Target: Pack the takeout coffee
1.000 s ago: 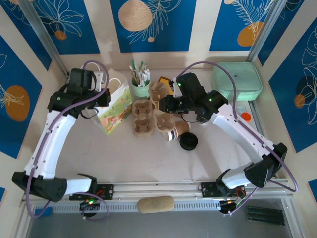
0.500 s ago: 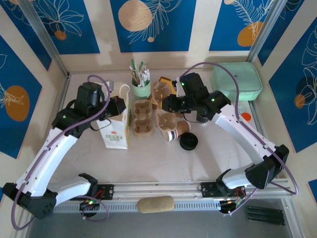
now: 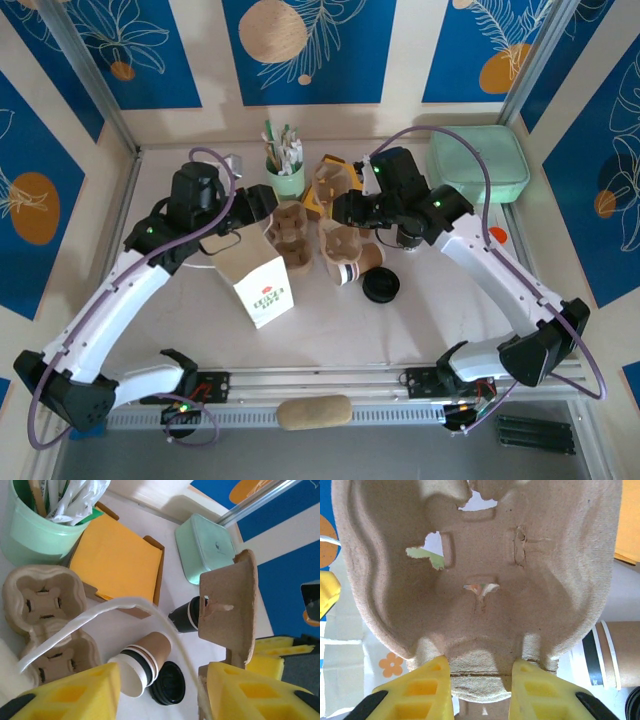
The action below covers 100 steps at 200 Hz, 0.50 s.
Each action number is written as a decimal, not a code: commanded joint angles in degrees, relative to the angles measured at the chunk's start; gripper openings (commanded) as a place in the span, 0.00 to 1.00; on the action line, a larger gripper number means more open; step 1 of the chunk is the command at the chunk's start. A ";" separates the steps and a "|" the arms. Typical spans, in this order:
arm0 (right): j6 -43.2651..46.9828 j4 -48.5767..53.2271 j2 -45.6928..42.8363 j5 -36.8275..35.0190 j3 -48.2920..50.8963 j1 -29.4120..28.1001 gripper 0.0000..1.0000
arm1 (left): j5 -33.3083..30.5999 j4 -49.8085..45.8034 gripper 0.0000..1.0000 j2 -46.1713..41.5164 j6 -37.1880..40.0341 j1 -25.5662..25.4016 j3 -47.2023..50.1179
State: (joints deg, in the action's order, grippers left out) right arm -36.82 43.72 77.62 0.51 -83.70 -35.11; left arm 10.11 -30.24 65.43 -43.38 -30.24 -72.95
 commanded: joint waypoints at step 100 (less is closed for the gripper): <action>2.96 6.79 1.83 0.70 -20.44 -4.72 0.26 | -19.22 -18.78 0.72 -11.55 15.19 -0.30 -14.07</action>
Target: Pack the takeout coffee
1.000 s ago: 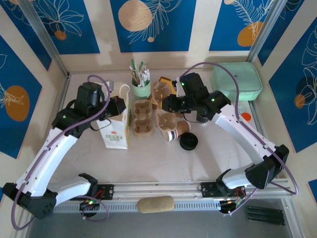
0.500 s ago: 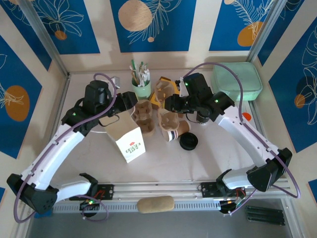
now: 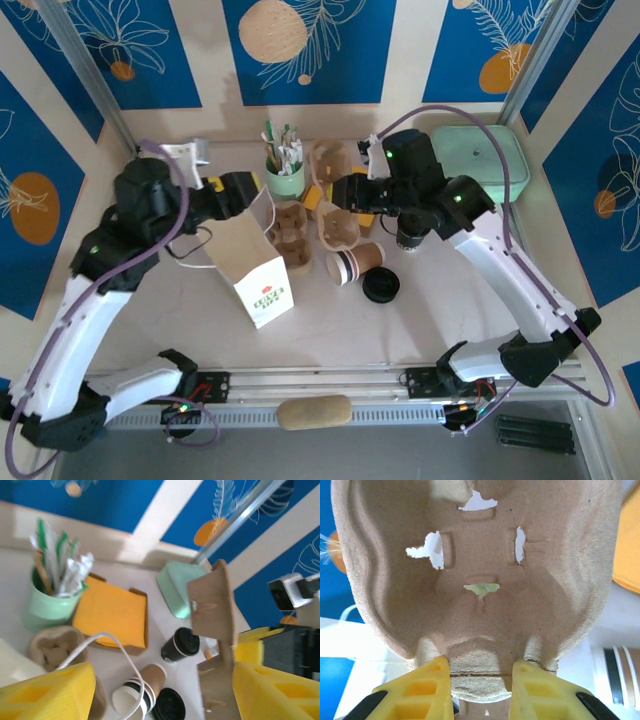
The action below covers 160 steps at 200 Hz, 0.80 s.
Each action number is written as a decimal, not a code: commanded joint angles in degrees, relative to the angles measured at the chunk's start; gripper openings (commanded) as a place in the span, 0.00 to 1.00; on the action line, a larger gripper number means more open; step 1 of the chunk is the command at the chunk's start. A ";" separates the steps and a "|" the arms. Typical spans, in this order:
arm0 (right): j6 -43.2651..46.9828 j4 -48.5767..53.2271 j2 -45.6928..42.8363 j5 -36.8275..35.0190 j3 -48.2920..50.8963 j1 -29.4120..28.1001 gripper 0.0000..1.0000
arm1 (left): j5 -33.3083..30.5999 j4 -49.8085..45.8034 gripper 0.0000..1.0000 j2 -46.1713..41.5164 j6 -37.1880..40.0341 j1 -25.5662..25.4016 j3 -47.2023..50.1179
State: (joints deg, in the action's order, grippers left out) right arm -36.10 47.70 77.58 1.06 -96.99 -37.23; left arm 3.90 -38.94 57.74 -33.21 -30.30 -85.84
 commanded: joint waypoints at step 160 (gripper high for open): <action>6.83 17.59 39.43 -1.07 -55.80 -20.90 0.26 | -29.98 -11.78 0.35 -18.49 5.13 3.27 23.55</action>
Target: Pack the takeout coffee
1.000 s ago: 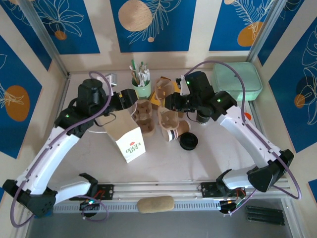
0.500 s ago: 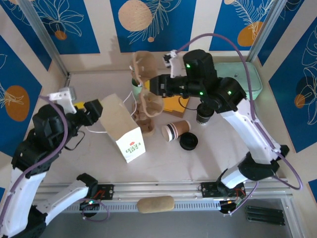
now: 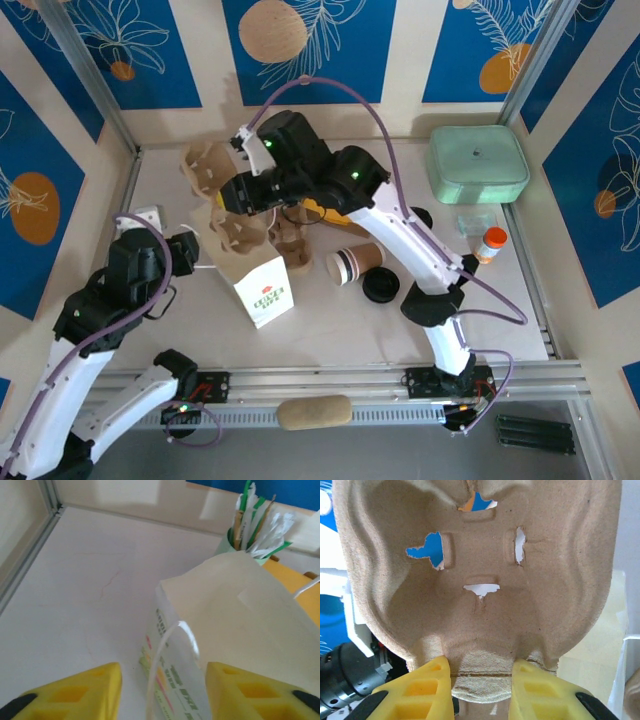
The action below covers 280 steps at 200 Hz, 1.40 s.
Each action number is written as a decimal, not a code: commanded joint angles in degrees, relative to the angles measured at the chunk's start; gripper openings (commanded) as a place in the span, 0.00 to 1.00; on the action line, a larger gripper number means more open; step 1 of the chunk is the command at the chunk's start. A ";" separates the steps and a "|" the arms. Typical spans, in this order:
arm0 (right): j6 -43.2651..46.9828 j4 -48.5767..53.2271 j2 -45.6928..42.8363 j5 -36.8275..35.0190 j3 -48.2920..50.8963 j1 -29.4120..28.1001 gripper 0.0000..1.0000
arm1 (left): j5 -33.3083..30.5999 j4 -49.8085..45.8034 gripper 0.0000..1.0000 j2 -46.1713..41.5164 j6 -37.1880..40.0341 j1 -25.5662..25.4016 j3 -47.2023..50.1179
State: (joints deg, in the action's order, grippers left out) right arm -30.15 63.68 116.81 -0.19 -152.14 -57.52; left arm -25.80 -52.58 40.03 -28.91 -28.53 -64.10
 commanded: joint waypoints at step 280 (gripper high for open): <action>3.88 4.80 6.76 -8.78 2.91 -3.37 0.24 | 4.83 2.66 0.00 -6.01 -3.74 4.01 7.63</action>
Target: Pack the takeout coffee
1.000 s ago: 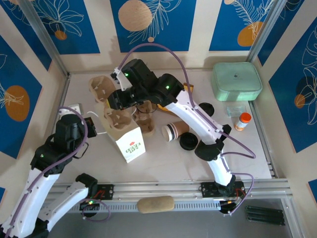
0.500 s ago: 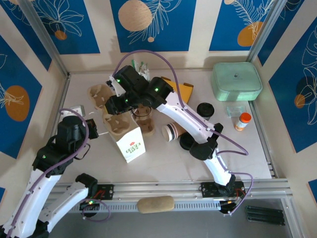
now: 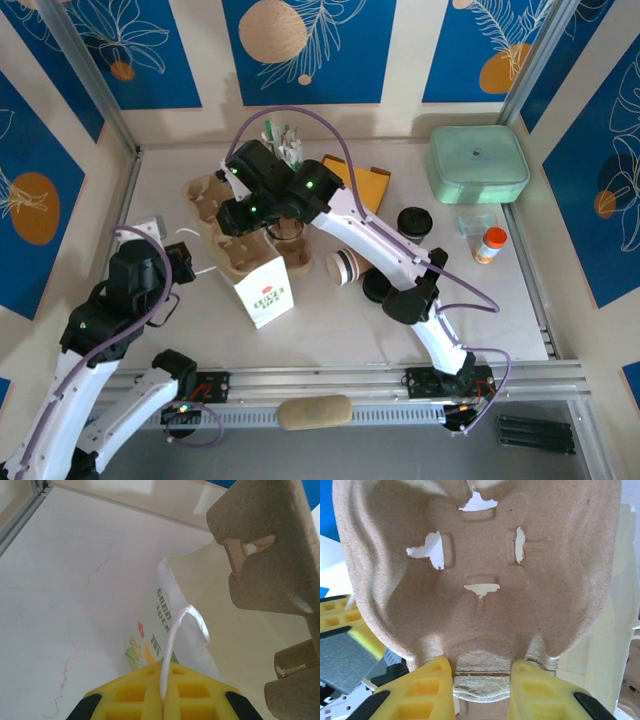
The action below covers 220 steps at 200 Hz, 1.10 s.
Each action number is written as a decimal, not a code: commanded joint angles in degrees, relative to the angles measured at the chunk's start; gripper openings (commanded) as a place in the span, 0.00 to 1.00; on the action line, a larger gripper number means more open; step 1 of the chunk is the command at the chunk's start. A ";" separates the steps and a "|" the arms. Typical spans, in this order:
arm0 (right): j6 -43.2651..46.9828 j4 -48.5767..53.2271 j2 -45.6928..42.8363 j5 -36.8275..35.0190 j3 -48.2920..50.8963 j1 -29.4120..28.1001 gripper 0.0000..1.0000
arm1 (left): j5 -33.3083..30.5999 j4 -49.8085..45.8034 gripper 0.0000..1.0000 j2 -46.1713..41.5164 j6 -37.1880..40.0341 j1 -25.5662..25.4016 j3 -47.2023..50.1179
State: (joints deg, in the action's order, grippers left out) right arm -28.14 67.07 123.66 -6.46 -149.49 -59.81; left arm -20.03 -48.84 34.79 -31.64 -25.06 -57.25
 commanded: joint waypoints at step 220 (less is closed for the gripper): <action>3.10 5.15 0.72 -8.74 2.40 -4.50 0.23 | -0.88 -1.17 0.00 -1.69 -3.54 0.54 2.30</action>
State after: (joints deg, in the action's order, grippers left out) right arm -25.26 70.37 123.66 -15.90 -147.48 -63.55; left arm -20.16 -49.10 33.43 -34.48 -25.06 -55.55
